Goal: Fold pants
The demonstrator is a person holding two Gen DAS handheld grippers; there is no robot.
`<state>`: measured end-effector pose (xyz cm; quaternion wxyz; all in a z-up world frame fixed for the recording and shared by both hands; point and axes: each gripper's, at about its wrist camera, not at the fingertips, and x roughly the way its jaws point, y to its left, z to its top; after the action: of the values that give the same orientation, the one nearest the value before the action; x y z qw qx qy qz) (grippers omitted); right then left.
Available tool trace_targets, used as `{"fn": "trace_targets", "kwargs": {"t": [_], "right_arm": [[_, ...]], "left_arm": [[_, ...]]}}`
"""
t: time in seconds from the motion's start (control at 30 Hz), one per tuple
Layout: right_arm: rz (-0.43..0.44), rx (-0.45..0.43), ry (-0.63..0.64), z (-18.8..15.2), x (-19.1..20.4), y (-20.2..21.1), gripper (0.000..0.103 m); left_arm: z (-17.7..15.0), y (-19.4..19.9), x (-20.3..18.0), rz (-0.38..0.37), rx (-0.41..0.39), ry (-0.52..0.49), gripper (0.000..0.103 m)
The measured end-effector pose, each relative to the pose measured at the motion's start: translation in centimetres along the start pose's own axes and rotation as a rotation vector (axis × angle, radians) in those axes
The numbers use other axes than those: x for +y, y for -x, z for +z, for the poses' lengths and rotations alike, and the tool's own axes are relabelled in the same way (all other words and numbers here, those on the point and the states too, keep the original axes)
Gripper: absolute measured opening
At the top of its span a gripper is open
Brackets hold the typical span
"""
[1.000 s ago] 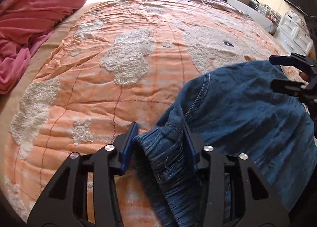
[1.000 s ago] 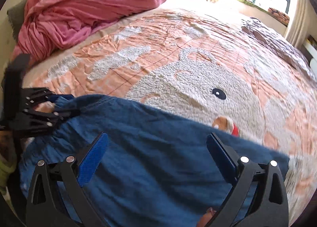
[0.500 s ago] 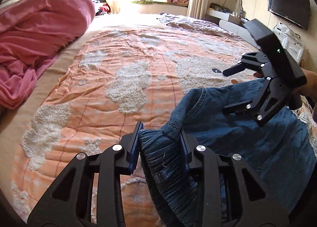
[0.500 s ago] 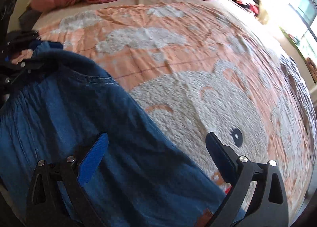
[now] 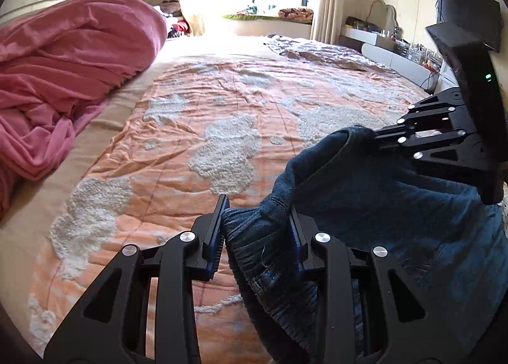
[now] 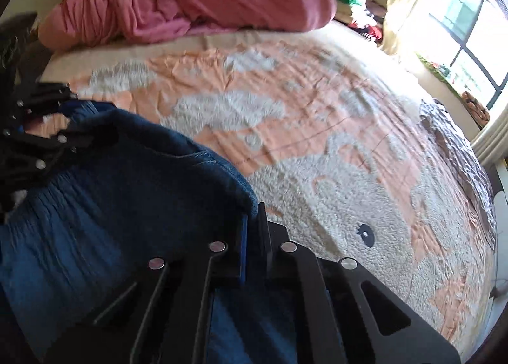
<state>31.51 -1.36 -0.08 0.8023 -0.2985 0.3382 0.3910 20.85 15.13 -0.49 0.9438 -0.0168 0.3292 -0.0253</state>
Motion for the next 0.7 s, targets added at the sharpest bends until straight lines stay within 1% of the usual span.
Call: {"fn": "trace_targets", "kwargs": {"t": [0.17, 0.37, 0.5, 0.6, 0.7], "right_arm": [[-0.026, -0.08, -0.026, -1.7, 1.4, 3.9, 0.004], [-0.037, -0.183, -0.077, -4.4, 3.7, 9.0, 0.004], [-0.015, -0.227, -0.092, -6.7, 5.7, 12.1, 0.004], [0.007, -0.23, -0.103, -8.8, 7.5, 13.9, 0.004], [0.033, -0.22, -0.111, -10.9, 9.7, 15.1, 0.004]], "left_arm": [[-0.3, 1.7, -0.4, -0.02, -0.041, -0.035, 0.026], [-1.1, 6.1, -1.8, -0.056, -0.116, -0.086, 0.026], [-2.8, 9.2, -3.5, -0.035, -0.157, -0.15, 0.026], [-4.3, 11.1, -4.3, -0.048, -0.147, -0.182, 0.027], [-6.0, 12.7, -5.1, -0.073, -0.114, -0.203, 0.027]]}}
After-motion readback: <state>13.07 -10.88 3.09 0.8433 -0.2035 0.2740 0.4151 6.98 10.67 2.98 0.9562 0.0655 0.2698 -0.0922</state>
